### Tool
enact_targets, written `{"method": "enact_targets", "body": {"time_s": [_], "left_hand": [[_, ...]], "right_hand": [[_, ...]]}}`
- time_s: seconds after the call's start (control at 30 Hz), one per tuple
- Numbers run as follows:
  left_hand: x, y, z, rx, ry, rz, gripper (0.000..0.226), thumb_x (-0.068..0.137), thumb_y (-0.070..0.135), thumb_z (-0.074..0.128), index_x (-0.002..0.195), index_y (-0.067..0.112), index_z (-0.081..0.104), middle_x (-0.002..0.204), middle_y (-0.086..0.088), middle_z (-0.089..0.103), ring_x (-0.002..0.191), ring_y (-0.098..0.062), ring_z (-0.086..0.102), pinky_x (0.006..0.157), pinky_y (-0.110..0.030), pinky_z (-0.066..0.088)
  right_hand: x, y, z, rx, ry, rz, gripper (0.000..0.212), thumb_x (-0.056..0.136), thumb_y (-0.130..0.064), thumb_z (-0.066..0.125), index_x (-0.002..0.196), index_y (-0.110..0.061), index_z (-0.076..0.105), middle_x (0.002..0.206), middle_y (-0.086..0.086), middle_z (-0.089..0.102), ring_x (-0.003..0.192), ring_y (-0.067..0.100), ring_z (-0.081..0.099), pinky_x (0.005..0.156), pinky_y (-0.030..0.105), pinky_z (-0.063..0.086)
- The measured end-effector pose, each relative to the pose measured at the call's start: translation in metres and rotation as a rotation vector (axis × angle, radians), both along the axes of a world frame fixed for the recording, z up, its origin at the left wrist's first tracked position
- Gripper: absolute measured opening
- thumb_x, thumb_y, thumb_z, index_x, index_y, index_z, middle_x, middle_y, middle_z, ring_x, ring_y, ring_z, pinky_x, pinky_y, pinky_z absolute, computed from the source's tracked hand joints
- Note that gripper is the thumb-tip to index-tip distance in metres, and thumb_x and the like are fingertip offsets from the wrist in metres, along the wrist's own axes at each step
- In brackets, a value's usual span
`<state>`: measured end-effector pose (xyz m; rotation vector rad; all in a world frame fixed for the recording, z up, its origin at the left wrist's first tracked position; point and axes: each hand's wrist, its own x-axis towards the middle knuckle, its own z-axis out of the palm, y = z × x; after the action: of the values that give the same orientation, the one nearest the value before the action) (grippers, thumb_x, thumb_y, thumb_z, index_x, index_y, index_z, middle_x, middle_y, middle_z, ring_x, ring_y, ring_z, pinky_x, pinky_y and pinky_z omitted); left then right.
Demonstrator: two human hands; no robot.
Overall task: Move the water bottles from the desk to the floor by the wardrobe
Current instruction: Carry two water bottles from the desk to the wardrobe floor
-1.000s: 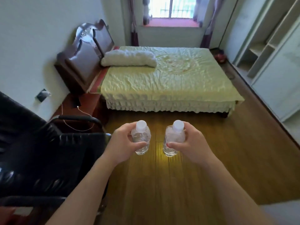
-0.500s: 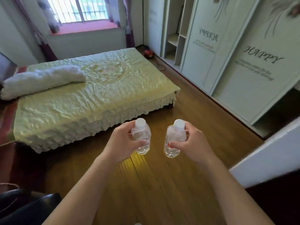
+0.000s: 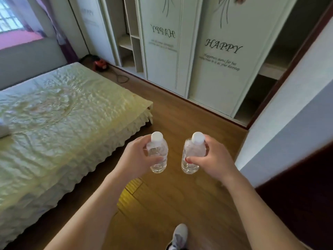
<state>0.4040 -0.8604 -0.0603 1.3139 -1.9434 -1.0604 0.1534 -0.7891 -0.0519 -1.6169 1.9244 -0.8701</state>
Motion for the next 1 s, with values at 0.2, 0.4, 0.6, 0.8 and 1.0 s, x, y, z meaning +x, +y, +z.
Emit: {"method": "enact_targets", "body": {"time_s": [0.2,0.4,0.6,0.8,1.0], "left_hand": [[-0.050,-0.098,0.002,-0.013,-0.016,-0.069,0.054,0.067,0.031,0.090,0.106,0.055,0.062,0.105,0.017,0.070,0.094,-0.003,0.068,0.088,-0.035,0.057],[-0.087,-0.201,0.007,-0.007,-0.025,-0.122,0.059,0.067,0.034,0.090,0.117,0.047,0.062,0.105,0.019,0.070,0.094,-0.003,0.068,0.089,-0.036,0.057],[-0.132,-0.313,0.006,-0.012,-0.032,-0.227,0.054,0.066,0.035,0.090,0.112,0.046,0.064,0.101,0.018,0.070,0.090,-0.008,0.069,0.082,-0.038,0.059],[-0.184,-0.425,0.005,-0.014,-0.036,-0.367,0.059,0.067,0.032,0.091,0.118,0.042,0.063,0.105,0.019,0.070,0.095,-0.004,0.068,0.086,-0.035,0.058],[-0.253,-0.503,0.005,0.016,-0.050,-0.463,0.066,0.064,0.033,0.092,0.122,0.044,0.063,0.109,0.022,0.069,0.099,0.000,0.066,0.089,-0.035,0.058]], "right_hand": [[-0.047,-0.078,-0.007,0.048,0.004,-0.093,0.076,0.065,-0.051,0.085,0.131,-0.033,0.051,0.115,-0.020,0.059,0.103,0.011,0.060,0.088,0.033,0.056],[-0.081,-0.159,0.004,0.092,-0.029,-0.166,0.079,0.067,-0.048,0.086,0.135,-0.034,0.047,0.115,-0.022,0.054,0.104,0.010,0.058,0.079,0.019,0.048],[-0.108,-0.249,0.004,0.105,-0.038,-0.298,0.074,0.069,-0.045,0.086,0.131,-0.036,0.047,0.114,-0.019,0.055,0.098,0.009,0.058,0.076,0.017,0.046],[-0.132,-0.334,0.000,0.058,-0.073,-0.451,0.066,0.071,-0.043,0.086,0.127,-0.037,0.050,0.109,-0.019,0.059,0.097,0.007,0.059,0.082,0.021,0.049],[-0.177,-0.393,0.003,0.071,-0.125,-0.567,0.063,0.070,-0.041,0.087,0.119,-0.043,0.048,0.105,-0.023,0.057,0.095,0.005,0.058,0.084,0.025,0.052]]}}
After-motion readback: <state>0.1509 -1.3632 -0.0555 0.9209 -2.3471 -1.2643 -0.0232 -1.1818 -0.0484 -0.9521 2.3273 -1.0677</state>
